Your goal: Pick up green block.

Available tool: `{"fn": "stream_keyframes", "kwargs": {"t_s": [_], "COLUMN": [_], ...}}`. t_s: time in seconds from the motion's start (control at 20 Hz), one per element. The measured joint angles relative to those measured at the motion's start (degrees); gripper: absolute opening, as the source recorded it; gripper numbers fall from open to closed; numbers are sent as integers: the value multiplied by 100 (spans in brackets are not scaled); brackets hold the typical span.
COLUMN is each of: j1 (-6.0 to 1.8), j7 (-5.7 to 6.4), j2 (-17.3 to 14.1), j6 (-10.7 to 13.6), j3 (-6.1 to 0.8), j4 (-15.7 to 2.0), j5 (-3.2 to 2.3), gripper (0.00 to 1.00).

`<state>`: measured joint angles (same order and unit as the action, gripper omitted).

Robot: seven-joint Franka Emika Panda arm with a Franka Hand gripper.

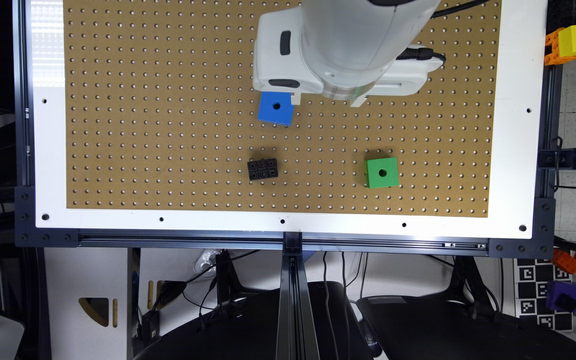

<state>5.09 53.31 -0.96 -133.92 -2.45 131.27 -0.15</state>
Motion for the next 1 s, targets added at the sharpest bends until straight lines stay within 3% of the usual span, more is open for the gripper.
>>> {"fn": "stream_keyframes", "kwargs": {"t_s": [0.1,0.2,0.35,0.4,0.55,0.6,0.75,0.85,1.0], "j1": [3,16,23,31,38,39,41,42,43], "j7": [-1,0,91,170,472,531,634,651,708], "j2": [0,-2,-61,-131,-720,-906,-1349,-1475,-1501], "j6": [1,-5,-71,-84,-80,-76,-50,-40,-36], "j3": [-3,-47,-223,-305,-617,-679,-794,-835,-903], "j4": [1,-7,-98,-201,-885,-1082,-1548,-1692,-1747], "j5": [0,6,20,20,-3,-17,-47,-47,-47], "gripper": [100,100,100,100,100,100,100,100,100]}}
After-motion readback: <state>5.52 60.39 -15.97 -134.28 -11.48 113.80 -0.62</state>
